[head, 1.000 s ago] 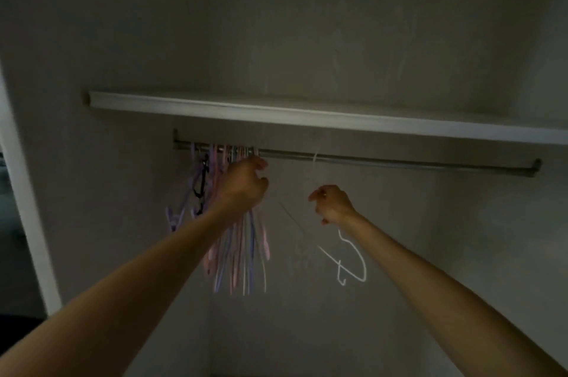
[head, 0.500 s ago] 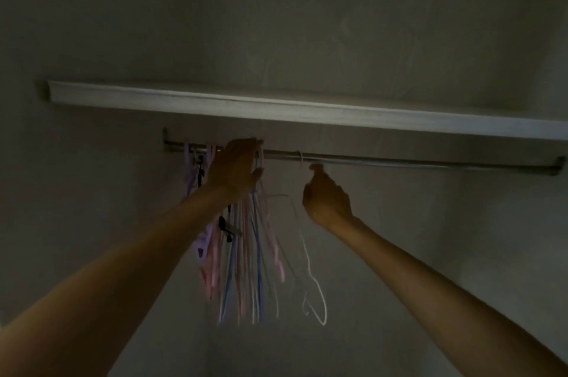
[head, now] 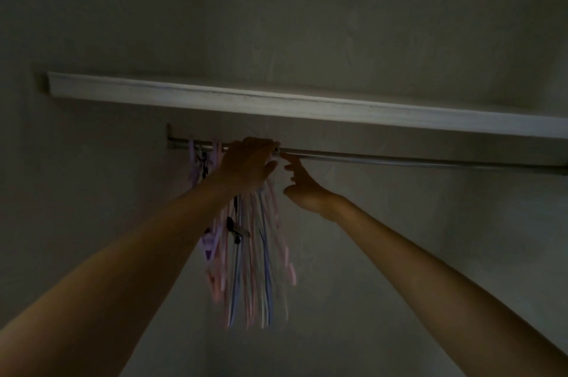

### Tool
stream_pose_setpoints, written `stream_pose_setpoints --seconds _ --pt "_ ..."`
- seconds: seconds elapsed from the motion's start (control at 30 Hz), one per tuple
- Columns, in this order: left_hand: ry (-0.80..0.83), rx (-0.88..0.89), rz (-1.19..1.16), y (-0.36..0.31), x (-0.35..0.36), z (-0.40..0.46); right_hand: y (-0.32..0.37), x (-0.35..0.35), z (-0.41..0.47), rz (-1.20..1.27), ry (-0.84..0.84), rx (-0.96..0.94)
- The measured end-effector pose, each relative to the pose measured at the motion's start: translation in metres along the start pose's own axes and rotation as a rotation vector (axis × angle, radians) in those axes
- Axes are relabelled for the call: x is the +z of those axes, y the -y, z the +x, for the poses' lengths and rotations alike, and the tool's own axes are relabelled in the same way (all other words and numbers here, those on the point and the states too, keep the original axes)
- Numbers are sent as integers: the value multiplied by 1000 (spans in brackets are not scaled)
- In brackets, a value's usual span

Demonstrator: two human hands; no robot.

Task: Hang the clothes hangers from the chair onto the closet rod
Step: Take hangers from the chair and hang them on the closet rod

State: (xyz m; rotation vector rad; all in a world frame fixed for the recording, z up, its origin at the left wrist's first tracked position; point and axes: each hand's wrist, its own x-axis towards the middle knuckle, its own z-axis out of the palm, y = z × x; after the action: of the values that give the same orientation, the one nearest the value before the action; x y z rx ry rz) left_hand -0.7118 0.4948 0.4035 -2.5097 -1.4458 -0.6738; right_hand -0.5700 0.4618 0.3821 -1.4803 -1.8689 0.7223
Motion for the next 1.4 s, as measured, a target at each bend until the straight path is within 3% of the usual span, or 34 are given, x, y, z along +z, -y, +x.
stream_pose_setpoints --seconds 0.37,0.53,0.87,1.07,1.4 --pt "11 -38 40 4 -7 -3 4 14 4 228 106 58" --pt "-24 -43 4 -2 -5 -18 -1 14 -13 223 58 112" --pt "-206 -39 -176 -65 17 -92 -87 5 -127 193 123 464" --pt "-96 -58 -268 -118 44 -143 -145 25 -200 181 199 590" --pt "276 -205 -316 -183 149 -261 -230 89 -311 272 300 729"
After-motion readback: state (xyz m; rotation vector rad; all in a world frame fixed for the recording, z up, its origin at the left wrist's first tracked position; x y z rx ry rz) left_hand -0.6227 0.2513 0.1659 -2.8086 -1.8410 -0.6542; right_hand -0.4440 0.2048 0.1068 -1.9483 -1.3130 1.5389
